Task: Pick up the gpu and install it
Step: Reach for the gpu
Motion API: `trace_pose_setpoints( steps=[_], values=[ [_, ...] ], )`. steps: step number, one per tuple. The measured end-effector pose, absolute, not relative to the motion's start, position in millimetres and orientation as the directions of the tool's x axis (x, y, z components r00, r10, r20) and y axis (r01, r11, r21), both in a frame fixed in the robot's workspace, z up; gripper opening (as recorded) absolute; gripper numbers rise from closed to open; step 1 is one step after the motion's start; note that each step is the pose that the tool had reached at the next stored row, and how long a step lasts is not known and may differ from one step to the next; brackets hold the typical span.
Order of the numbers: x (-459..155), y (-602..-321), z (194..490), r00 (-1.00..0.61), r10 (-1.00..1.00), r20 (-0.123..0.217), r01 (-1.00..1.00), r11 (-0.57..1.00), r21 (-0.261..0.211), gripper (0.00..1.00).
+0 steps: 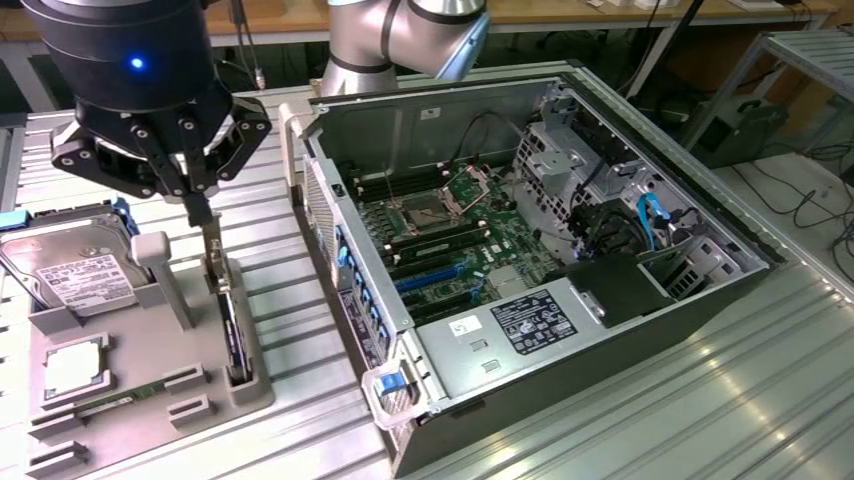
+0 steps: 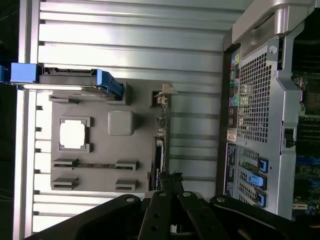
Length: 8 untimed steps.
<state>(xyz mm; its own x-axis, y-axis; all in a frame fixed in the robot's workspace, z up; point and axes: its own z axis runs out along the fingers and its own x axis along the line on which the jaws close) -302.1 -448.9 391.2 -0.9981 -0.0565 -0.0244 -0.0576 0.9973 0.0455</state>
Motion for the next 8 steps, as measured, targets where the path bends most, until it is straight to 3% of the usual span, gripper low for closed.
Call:
trace_pose_setpoints(
  steps=[8],
  values=[
    [-305.7, -449.0, 391.1, -0.997, -0.070, -0.024, -0.071, 0.996, 0.045, 0.11]
  ],
)
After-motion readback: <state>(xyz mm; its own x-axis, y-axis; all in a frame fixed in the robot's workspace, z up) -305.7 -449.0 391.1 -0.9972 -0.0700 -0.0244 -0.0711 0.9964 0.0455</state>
